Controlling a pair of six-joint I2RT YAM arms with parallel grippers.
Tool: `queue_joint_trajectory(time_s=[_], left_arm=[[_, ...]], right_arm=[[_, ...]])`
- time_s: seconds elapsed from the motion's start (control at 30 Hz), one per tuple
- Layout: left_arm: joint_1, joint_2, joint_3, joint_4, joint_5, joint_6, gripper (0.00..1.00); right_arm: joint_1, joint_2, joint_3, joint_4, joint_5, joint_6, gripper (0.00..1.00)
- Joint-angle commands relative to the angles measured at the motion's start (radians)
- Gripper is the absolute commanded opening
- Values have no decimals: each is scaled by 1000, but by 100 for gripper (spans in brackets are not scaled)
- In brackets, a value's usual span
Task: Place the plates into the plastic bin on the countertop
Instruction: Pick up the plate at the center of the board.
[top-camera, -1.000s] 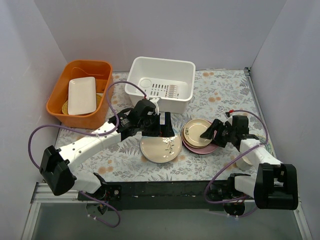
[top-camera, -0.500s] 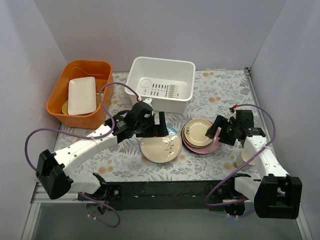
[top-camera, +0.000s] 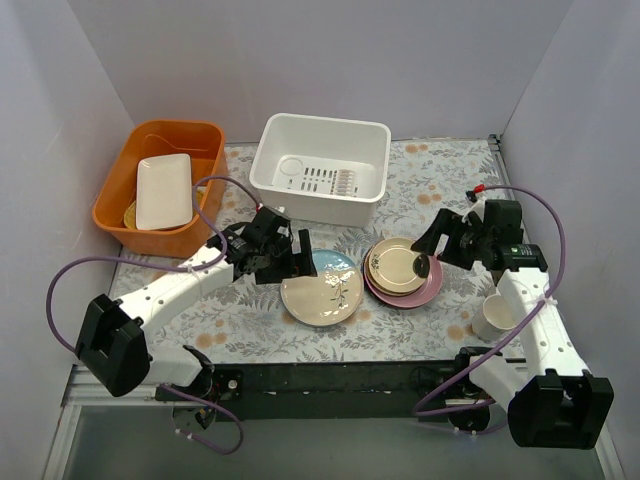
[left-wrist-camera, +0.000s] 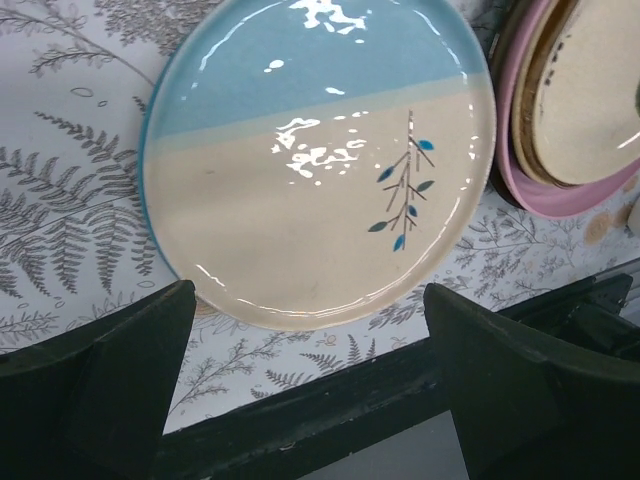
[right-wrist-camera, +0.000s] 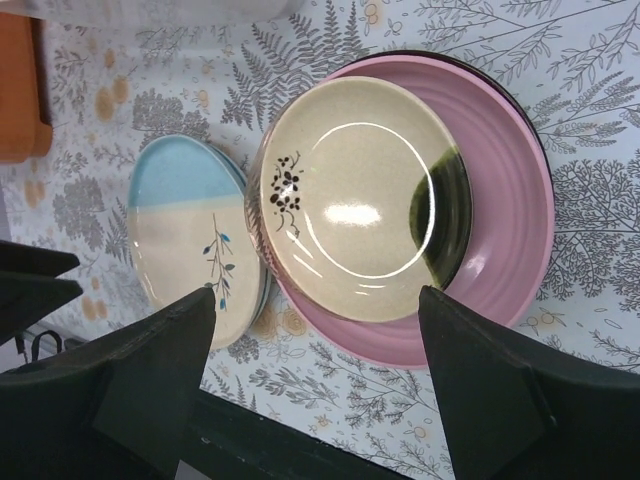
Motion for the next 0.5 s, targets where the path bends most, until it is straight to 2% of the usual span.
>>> queue_joint_trajectory(time_s=[0.0, 0.2, 0.47], left_arm=[[59, -33, -39, -1, 73, 2, 98], [102, -56, -90, 5, 111, -3, 98], [121, -59, -140, 25, 136, -14, 98]], right_arm=[[-1, -17, 47, -10, -66, -5, 89], [82, -3, 33, 25, -76, 37, 88], [283, 52, 44, 82, -19, 112, 83]])
